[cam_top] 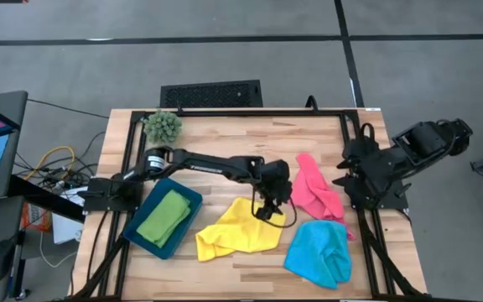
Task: Fold microfiber towels
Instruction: Fold the yellow microfiber towel
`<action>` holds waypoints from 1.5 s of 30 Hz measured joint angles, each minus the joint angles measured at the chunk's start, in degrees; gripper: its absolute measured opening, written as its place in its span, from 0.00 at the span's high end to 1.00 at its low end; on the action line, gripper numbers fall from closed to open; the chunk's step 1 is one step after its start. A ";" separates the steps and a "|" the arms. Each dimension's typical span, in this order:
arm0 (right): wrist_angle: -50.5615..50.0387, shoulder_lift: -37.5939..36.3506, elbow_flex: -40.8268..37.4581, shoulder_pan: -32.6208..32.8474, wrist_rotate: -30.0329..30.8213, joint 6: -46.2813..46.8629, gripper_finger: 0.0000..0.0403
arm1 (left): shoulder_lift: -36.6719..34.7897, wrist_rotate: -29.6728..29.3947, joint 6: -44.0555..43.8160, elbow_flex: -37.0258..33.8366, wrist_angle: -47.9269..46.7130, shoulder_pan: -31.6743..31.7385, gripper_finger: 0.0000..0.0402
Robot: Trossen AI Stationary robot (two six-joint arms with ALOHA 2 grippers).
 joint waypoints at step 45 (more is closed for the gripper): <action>3.23 7.43 0.00 18.47 20.81 24.01 0.29 | -6.20 -19.21 -4.75 10.60 -19.21 -2.60 1.00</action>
